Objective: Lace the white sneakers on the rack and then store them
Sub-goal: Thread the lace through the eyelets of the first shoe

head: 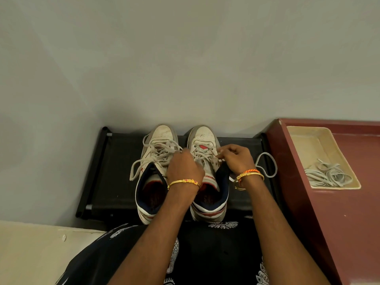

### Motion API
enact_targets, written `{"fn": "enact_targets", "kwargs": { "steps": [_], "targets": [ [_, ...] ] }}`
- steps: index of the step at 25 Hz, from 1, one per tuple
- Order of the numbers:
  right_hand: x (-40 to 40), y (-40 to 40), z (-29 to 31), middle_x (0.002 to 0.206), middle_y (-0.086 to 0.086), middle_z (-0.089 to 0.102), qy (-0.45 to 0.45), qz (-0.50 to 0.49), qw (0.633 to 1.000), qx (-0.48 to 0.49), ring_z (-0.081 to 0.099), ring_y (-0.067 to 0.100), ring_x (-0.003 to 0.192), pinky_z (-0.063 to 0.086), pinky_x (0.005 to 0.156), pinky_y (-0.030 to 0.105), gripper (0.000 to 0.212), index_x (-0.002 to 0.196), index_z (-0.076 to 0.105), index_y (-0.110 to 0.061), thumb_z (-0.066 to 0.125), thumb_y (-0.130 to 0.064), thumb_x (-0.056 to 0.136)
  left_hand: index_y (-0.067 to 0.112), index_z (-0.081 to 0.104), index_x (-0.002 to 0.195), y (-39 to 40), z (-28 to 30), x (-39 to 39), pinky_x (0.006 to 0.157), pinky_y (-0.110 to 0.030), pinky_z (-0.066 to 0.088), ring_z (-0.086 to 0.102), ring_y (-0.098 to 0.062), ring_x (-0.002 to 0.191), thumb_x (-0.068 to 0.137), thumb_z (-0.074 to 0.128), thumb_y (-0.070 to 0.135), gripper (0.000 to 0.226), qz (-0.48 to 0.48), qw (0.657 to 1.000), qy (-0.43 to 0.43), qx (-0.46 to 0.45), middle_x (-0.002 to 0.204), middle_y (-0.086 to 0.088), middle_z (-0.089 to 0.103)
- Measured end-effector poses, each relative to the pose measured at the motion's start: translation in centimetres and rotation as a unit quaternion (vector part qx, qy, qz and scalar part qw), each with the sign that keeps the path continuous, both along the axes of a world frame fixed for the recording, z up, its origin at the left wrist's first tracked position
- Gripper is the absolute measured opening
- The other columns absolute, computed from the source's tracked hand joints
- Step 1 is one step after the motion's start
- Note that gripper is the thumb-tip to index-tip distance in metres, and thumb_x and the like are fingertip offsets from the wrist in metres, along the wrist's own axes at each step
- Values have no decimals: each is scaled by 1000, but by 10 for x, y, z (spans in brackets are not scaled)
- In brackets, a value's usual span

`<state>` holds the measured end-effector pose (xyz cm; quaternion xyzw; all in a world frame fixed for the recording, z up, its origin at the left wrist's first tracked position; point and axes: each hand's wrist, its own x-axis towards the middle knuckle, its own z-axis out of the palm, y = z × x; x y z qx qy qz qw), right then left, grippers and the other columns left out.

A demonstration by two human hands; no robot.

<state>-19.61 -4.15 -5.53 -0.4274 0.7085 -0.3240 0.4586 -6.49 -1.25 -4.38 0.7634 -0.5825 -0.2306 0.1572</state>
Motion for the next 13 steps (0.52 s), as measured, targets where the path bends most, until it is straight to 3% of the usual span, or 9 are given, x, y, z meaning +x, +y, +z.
{"fn": "enact_targets", "kwargs": {
  "steps": [2, 4, 7, 13],
  "targets": [
    [-3, 1, -1, 86, 4, 69, 12, 53, 998, 25, 66, 23, 86, 56, 71, 34, 5, 86, 69, -18, 69, -20, 81, 11, 51, 122, -3, 2, -1, 87, -34, 42, 47, -26, 112, 89, 55, 22, 35, -39, 997, -41, -60, 120, -9, 52],
    [-3, 3, -3, 90, 5, 68, 38, 104, 992, 57, 65, 24, 89, 55, 74, 34, 12, 89, 68, -17, 74, -20, 79, 17, 51, 126, -9, 1, -2, 92, -36, 39, 41, -24, 118, 89, 54, 17, 37, -103, 987, -90, -82, 125, -6, 49],
    [1, 2, -3, 93, 7, 68, 37, 48, 996, 63, 62, 23, 94, 53, 86, 36, 10, 92, 73, -10, 69, -12, 83, 22, 57, 125, -18, -7, -8, 92, -37, 38, 40, -25, 119, 92, 49, 12, 35, -146, 983, -110, -34, 127, -3, 53],
    [-2, -7, 1, 101, 9, 68, 26, 3, 991, 128, 60, 26, 96, 51, 85, 36, 20, 99, 73, -7, 61, -3, 84, 20, 59, 122, -27, -11, -17, 89, -38, 43, 43, -28, 119, 98, 45, 19, 28, -136, 982, -132, 17, 128, -9, 49]
  ]
}}
